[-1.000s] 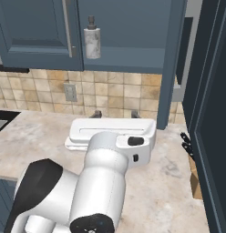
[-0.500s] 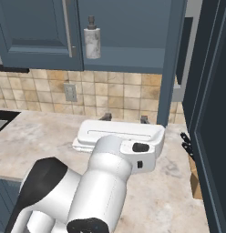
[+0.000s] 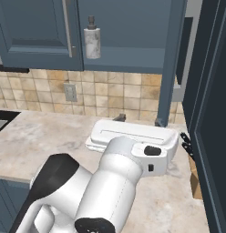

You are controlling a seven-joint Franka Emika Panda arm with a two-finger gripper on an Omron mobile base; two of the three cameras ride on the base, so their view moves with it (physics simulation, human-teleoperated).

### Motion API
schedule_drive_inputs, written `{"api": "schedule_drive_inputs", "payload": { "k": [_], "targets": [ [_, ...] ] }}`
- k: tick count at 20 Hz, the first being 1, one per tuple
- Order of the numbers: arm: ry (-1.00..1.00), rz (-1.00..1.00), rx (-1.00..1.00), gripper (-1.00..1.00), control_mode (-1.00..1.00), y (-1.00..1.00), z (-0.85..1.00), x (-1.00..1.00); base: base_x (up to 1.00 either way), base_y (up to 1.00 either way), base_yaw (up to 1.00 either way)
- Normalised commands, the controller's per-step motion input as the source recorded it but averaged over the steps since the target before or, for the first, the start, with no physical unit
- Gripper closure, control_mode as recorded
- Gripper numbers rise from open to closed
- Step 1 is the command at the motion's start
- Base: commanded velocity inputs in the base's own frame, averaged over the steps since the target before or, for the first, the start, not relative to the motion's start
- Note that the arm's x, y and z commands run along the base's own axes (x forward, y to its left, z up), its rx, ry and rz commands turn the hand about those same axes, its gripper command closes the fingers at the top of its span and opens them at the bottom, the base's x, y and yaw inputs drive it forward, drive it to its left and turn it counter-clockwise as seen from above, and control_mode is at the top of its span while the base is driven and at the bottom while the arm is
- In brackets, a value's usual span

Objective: Pick up the bar soap and soap dispenser from the sink, and place them back in the cabinet, and close the cabinet doors.

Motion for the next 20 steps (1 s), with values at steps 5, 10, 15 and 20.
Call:
{"api": "schedule_drive_inputs", "payload": {
  "k": [5,10,15,20],
  "targets": [
    [0.0,-0.06,0.0,-1.0,-1.0,-0.18,-0.02,0.01,0.0,0.0,0.0],
    [0.0,-0.03,0.0,-1.0,-1.0,-0.18,0.0,0.08,0.0,0.0,0.0],
    [0.0,0.0,0.0,-1.0,-1.0,-0.17,-0.01,0.15,0.0,0.0,0.0],
    [0.0,0.0,0.0,-1.0,-1.0,-0.2,-0.06,0.1,0.0,0.0,0.0]
  ]
}}
